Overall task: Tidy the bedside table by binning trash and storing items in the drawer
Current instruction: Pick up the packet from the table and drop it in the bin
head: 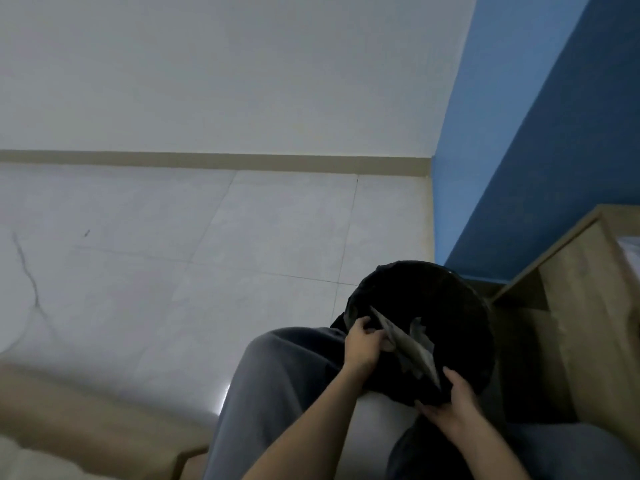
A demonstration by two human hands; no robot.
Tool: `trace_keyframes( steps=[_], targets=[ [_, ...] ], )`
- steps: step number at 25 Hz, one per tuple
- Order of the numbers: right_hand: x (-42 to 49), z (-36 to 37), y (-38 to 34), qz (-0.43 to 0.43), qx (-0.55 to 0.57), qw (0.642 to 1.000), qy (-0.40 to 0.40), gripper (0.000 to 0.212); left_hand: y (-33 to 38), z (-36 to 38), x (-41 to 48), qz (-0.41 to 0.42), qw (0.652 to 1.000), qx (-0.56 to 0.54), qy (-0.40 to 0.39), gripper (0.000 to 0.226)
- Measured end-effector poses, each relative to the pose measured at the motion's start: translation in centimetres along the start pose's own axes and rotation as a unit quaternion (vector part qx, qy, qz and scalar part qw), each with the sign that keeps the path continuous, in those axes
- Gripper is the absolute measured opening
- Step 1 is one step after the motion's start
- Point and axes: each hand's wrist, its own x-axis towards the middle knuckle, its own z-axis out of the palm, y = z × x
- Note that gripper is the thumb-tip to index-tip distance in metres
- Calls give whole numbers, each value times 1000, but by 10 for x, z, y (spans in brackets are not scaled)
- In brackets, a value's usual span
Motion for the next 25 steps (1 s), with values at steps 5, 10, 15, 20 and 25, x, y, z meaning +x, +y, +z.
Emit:
trace_keyframes(
  steps=[5, 10, 15, 20, 25],
  targets=[
    [16, 21, -1, -11, 9, 1000, -22, 49, -34, -3, 7, 13, 982, 46, 182, 65],
    [35, 61, -21, -16, 1, 997, -75, 54, -21, -8, 49, -39, 984, -156, 74, 54],
    [73, 112, -66, -35, 14, 991, -126, 60, 43, -15, 102, -50, 948, -314, 16, 35],
    [106, 173, -133, -74, 56, 979, -181, 66, 110, -10, 148, -28, 936, -346, -65, 50],
    [126, 209, -174, -124, 60, 962, -237, 75, 151, 5, 191, 0, 925, -357, -129, 63]
  ],
)
